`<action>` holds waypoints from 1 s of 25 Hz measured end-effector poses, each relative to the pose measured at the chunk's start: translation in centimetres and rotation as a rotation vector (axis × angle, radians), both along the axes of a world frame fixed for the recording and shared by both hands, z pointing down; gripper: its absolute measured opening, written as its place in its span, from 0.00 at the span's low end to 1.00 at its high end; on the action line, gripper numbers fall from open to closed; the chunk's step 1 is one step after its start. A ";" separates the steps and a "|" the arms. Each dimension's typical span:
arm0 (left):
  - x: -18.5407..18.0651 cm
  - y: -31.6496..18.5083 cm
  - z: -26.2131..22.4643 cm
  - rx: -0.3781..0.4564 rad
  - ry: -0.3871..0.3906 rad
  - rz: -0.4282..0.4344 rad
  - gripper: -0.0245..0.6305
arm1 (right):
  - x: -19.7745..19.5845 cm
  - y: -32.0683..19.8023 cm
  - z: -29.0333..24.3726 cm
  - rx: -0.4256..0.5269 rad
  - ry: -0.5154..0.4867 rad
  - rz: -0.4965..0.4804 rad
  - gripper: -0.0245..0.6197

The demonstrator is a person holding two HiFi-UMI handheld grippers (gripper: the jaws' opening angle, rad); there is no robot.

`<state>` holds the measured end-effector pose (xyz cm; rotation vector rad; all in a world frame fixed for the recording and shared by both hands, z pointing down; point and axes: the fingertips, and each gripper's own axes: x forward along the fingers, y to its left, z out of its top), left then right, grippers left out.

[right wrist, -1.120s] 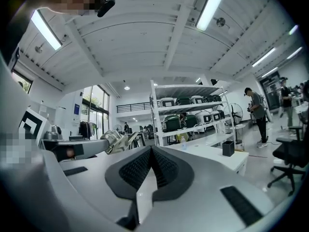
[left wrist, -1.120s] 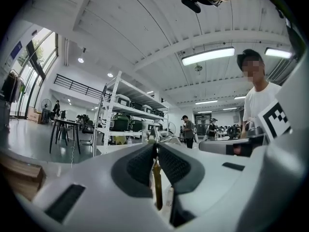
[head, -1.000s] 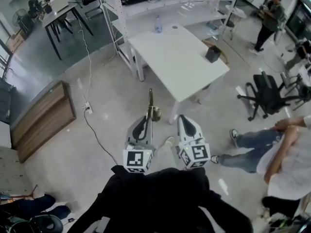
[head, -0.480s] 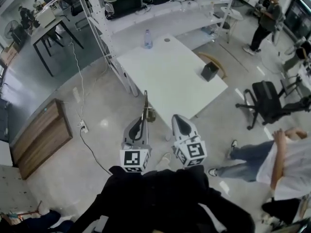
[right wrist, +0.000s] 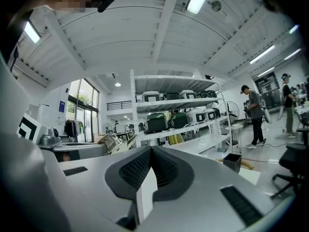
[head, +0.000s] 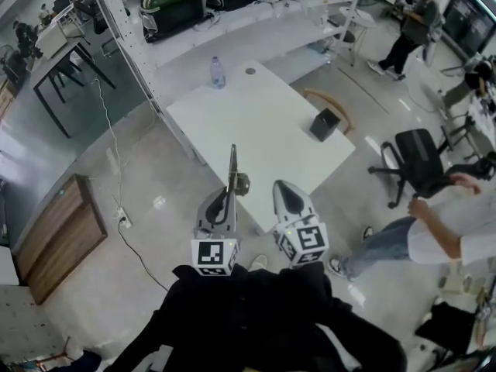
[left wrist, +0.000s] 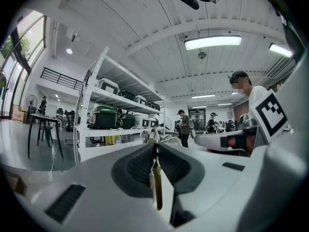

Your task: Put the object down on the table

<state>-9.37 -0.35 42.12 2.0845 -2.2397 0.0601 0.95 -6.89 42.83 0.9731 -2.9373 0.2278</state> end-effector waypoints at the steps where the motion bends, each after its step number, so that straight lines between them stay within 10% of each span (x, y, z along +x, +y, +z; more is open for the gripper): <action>1: -0.1 -0.5 0.2 -0.005 -0.013 0.012 0.09 | -0.2 -0.5 0.1 -0.005 0.002 0.007 0.04; 25: -6.5 -13.9 4.7 -0.142 0.006 0.248 0.09 | -5.5 -10.6 4.5 -0.113 0.054 0.234 0.04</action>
